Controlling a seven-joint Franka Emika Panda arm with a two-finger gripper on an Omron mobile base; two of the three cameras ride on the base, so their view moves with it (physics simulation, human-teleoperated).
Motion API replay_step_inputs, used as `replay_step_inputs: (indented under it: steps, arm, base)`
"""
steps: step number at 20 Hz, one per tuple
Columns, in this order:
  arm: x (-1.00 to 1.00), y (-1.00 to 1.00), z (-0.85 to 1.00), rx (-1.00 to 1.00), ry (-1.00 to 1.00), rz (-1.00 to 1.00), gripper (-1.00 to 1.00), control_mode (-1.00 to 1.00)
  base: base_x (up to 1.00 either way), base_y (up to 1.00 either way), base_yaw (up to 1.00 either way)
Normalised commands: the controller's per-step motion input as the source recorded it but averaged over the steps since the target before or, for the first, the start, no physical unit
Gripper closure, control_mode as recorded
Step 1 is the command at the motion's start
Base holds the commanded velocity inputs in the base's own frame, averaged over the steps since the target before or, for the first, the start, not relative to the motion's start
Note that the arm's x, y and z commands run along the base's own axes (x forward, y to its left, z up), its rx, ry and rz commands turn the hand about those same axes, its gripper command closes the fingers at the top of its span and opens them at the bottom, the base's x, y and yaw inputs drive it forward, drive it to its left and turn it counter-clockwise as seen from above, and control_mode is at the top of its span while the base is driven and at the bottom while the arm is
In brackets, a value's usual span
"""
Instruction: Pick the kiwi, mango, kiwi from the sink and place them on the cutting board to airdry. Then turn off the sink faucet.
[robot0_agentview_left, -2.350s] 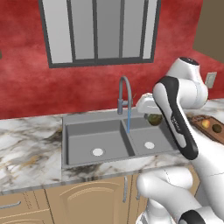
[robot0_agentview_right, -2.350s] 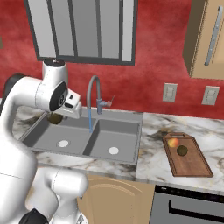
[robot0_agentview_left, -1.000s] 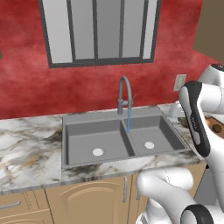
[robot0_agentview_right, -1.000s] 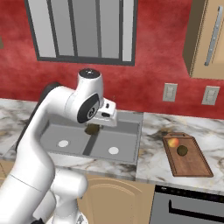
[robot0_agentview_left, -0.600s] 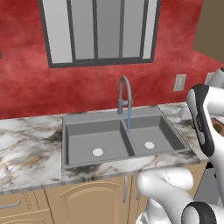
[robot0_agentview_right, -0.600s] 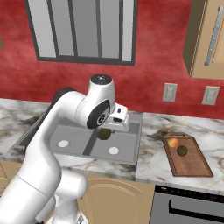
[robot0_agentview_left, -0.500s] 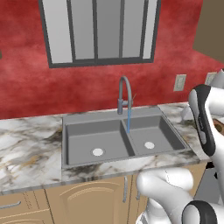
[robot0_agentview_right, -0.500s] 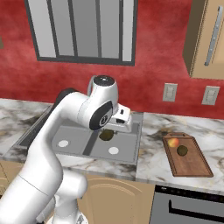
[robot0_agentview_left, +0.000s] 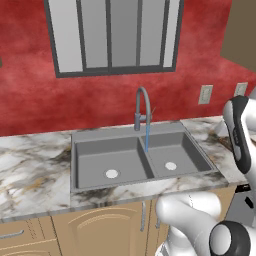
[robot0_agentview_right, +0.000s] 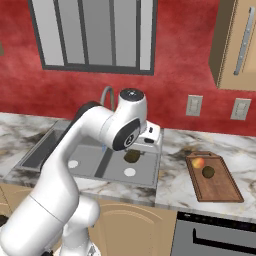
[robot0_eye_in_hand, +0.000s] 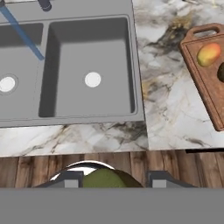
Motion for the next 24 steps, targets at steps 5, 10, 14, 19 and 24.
replay_step_inputs:
  steps: [5, 10, 14, 19, 24]
  arm:
    - [0.14, -0.24, -0.10, 0.00, 0.00, 0.00, 1.00, -1.00]
    - [0.18, -0.29, -0.14, 0.00, 0.00, 0.00, 1.00, -1.00]
    - [0.16, -0.40, -0.18, 0.00, 0.00, 0.00, 1.00, -1.00]
    - [0.15, -0.45, -0.19, 0.00, 0.00, 0.00, 1.00, -1.00]
    - [0.20, -0.39, -0.13, 0.00, 0.01, 0.00, 1.00, -1.00]
  base:
    - [0.00, 0.00, 0.00]
    - [0.00, 0.00, 0.00]
    - [0.00, 0.00, 0.00]
    - [0.00, 0.00, 0.00]
    - [0.00, 0.00, 0.00]
